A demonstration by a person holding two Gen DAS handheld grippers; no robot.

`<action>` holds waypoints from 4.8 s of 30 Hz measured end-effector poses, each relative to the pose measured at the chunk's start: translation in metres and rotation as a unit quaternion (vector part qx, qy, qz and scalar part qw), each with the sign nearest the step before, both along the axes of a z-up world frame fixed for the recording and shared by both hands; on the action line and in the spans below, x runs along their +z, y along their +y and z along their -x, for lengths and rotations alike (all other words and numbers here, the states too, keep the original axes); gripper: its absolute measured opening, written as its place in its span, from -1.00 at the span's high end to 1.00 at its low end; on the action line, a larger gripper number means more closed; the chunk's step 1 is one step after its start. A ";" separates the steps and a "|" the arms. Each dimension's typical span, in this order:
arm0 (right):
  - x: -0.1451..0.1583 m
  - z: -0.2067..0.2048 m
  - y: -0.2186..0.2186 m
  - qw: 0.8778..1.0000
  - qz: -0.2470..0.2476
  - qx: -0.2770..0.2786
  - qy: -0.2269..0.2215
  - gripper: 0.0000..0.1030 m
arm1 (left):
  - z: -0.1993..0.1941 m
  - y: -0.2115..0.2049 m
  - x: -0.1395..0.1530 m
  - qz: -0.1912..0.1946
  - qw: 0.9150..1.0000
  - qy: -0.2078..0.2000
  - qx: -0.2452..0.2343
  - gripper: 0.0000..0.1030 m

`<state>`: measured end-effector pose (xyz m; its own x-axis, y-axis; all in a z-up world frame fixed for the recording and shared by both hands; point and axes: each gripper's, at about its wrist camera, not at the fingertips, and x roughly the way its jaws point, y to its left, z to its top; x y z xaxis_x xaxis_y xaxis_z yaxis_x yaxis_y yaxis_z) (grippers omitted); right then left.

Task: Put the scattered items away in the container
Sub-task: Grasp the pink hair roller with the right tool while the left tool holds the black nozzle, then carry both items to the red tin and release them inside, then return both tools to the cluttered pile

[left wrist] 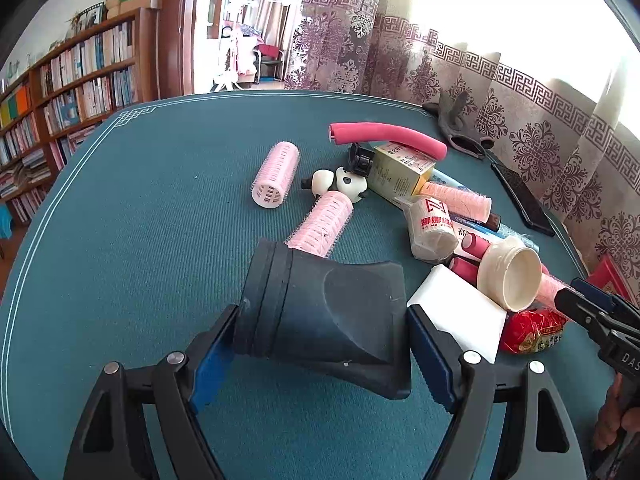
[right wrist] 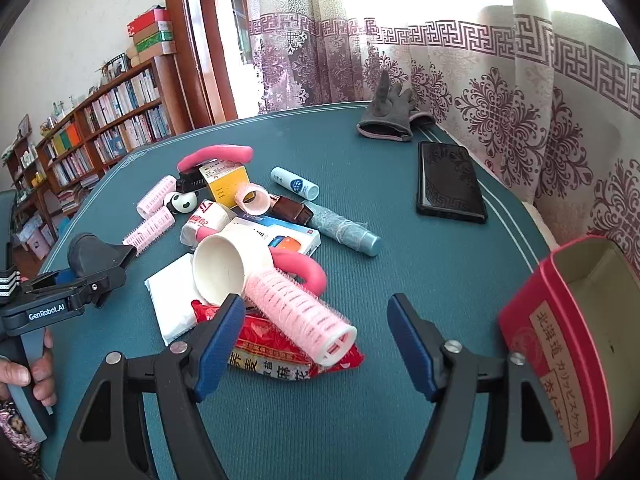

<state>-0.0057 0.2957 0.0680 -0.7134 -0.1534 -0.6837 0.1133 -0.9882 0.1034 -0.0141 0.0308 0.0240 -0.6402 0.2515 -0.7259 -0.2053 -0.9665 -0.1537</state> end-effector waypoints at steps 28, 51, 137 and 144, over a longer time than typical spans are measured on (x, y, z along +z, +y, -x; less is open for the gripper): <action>0.055 -0.090 0.053 0.993 0.030 -0.085 0.073 0.38 | -0.021 0.024 0.010 0.009 0.999 0.012 -0.034 -0.61; 0.044 -0.157 0.181 0.970 0.011 -0.235 0.065 0.37 | -0.065 0.131 0.035 0.047 0.989 0.027 -0.138 -0.61; 0.039 -0.133 0.092 0.958 -0.152 -0.235 0.065 -0.66 | -0.054 0.130 0.029 0.015 0.996 0.004 -0.093 -1.00; 0.041 -0.117 0.066 0.963 -0.145 -0.215 0.066 -0.66 | -0.045 0.099 0.021 0.016 0.998 0.003 -0.061 -1.00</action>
<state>0.1110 0.3614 0.1093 -0.7515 0.3601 -0.5529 -0.3203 -0.9317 -0.1715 0.0305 0.1300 0.0445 -0.6101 0.3046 -0.7314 -0.3218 -0.9389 -0.1226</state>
